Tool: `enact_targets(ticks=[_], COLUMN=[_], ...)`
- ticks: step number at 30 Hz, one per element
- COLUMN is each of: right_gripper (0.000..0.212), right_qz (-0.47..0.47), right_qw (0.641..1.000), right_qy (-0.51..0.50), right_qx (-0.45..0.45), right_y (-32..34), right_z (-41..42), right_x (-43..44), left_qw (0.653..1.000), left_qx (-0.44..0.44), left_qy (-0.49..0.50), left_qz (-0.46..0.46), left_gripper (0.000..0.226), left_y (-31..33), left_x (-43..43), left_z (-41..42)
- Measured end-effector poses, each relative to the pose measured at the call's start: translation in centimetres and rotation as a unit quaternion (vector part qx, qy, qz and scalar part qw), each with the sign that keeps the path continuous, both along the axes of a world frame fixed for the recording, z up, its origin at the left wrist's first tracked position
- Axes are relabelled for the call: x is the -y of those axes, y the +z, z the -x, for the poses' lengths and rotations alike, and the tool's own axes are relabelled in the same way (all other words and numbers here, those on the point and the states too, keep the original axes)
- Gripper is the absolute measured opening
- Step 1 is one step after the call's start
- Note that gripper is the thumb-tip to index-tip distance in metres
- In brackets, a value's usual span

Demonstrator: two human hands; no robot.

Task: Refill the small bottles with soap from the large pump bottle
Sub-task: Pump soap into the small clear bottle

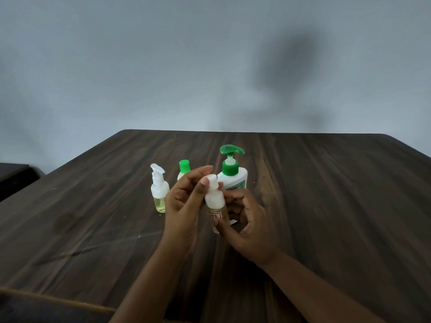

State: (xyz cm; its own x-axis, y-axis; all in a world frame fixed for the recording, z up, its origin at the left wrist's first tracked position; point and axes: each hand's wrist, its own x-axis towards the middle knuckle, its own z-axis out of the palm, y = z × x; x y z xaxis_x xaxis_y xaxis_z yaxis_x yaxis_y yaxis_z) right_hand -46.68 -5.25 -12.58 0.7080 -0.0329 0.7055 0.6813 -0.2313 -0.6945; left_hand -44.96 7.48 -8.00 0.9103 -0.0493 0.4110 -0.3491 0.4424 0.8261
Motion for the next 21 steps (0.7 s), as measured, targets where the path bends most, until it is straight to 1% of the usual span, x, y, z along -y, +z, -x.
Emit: enact_targets(ticks=[3,7,11,14,17,19,21], right_gripper=[0.038,0.037,0.038,0.038,0.035,0.036,0.038], right_qz=[-0.001,-0.001,0.001,0.001,0.007,0.008,0.008], right_qw=[1.000,1.000,1.000,1.000,1.000,1.000,1.000], right_qy=[0.000,0.005,0.002,0.009,0.000,0.001,0.005], right_qx=[0.006,0.004,0.012,0.005,0.010,0.006,0.002], right_y=[0.04,0.08,-0.06,-0.08,-0.07,-0.05,-0.10], right_z=[0.01,-0.03,-0.12,-0.11,-0.15,-0.14,-0.16], right_x=[0.02,0.02,0.07,0.09,0.09,0.08,0.06], left_qw=[1.000,0.999,0.999,0.999,0.998,0.998,0.997], left_qx=[0.012,0.023,0.028,0.038,0.046,0.050,0.055], left_qy=[-0.013,0.012,-0.019,-0.003,-0.014,0.002,0.018], left_qz=[-0.005,-0.038,-0.035,-0.039,-0.035,-0.043,-0.050], left_gripper=[0.023,0.038,0.035,0.037,0.032,0.037,0.035], left_y=[-0.05,0.38,0.19,0.19,-0.10,-0.16,-0.17], left_x=[-0.12,-0.10,-0.29,-0.16,-0.24,-0.29,-0.23], left_z=[-0.07,-0.28,-0.35,-0.44,-0.57,-0.73,-0.82])
